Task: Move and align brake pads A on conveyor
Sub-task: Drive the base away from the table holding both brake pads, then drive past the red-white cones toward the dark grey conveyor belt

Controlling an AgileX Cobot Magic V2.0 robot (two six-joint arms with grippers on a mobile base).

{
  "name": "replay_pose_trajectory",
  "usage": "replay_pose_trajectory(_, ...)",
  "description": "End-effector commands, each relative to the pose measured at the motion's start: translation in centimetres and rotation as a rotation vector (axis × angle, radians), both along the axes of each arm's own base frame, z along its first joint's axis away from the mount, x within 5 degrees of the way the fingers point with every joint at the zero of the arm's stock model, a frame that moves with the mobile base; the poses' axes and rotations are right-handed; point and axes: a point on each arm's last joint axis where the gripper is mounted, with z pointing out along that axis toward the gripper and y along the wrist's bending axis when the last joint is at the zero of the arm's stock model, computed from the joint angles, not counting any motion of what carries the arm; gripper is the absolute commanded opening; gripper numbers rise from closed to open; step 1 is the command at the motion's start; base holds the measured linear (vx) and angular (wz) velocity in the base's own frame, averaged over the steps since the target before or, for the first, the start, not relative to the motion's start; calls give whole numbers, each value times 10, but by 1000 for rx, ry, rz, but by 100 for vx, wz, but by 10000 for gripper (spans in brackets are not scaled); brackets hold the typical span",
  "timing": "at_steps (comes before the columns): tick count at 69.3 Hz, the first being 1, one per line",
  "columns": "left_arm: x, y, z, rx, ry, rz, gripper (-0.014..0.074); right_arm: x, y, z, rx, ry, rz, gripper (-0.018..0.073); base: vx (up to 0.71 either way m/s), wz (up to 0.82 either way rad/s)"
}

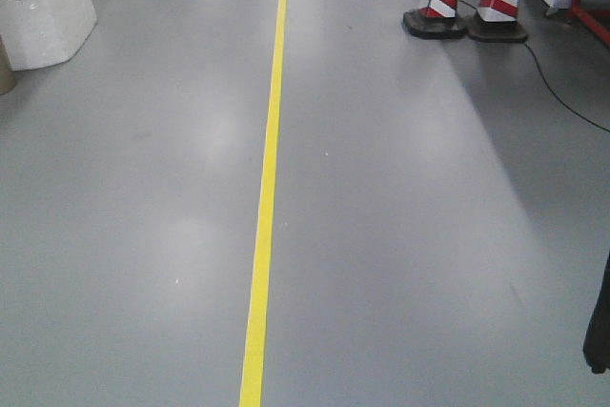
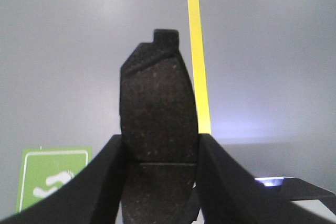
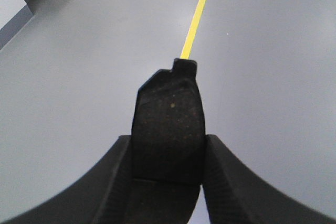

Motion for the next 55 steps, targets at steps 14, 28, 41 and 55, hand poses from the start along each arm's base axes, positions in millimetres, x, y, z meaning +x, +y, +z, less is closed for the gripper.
replay_pose_trajectory(14, 2, -1, 9, -7, -45, -1, -6, 2, 0, 16, 21, -105, 2, -8, 72, 11)
replay_pose_trajectory(28, 2, -1, 9, -7, -45, -1, -6, 2, 0, 15, 20, -100, 2, -8, 73, 5)
replay_pose_trajectory(41, 2, -1, 9, -7, -45, -1, -6, 2, 0, 15, 20, -100, 2, -8, 74, 0)
replay_pose_trajectory(55, 2, -1, 9, -7, -45, -1, -6, 2, 0, 15, 18, -96, 1, -8, 74, -2)
